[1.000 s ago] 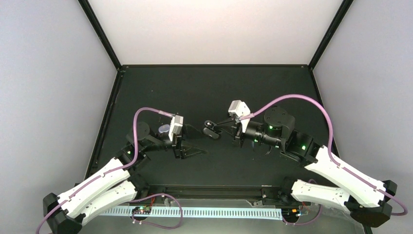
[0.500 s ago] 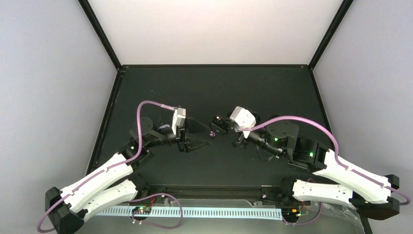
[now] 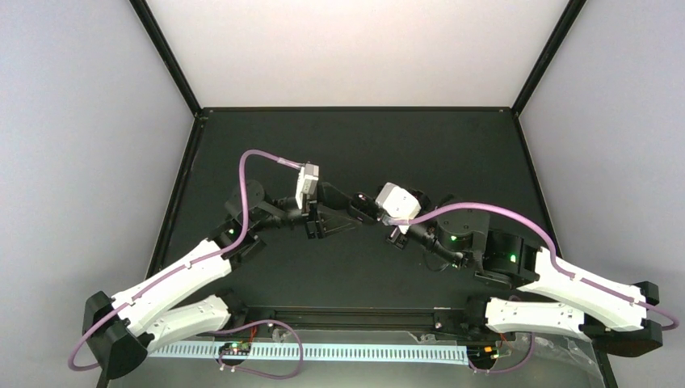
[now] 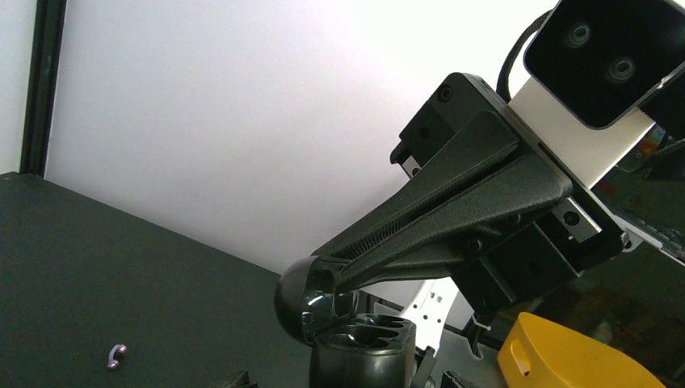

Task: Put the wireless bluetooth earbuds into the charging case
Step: Adjust the charging case.

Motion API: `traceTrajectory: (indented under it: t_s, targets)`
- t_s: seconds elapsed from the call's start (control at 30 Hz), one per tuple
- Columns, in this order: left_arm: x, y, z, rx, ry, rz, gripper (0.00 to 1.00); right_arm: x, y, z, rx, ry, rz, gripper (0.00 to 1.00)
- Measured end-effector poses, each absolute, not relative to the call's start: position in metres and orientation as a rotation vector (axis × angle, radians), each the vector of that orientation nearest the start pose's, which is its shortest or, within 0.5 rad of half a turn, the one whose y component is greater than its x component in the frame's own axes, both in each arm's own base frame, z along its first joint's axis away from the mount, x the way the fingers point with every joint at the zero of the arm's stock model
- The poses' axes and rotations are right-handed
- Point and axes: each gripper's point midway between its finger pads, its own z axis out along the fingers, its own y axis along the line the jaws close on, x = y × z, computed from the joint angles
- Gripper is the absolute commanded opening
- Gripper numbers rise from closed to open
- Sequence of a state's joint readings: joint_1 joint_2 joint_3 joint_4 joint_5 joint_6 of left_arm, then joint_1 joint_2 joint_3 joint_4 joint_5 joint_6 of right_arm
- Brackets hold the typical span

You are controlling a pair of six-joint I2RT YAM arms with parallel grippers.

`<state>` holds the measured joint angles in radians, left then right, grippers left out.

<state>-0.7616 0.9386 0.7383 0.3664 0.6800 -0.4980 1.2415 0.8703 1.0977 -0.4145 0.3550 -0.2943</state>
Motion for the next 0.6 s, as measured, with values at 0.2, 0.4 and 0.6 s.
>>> traceTrajectory:
  t_s: [0.2, 0.4, 0.6]
  targets:
    - [0.1577, -0.3046, 0.367, 0.829, 1.422, -1.513, 0.55, 0.1563, 0.27, 0.3855, -1.026, 1.428, 0.365, 0.01]
    - [0.1562, -0.3061, 0.37, 0.834, 1.414, -1.538, 0.59, 0.1574, 0.2728, 0.3824, -1.035, 1.433, 0.355, 0.01]
    - [0.1544, -0.306, 0.3757, 0.835, 1.398, -1.554, 0.53, 0.1587, 0.273, 0.3812, -1.035, 1.436, 0.342, 0.01]
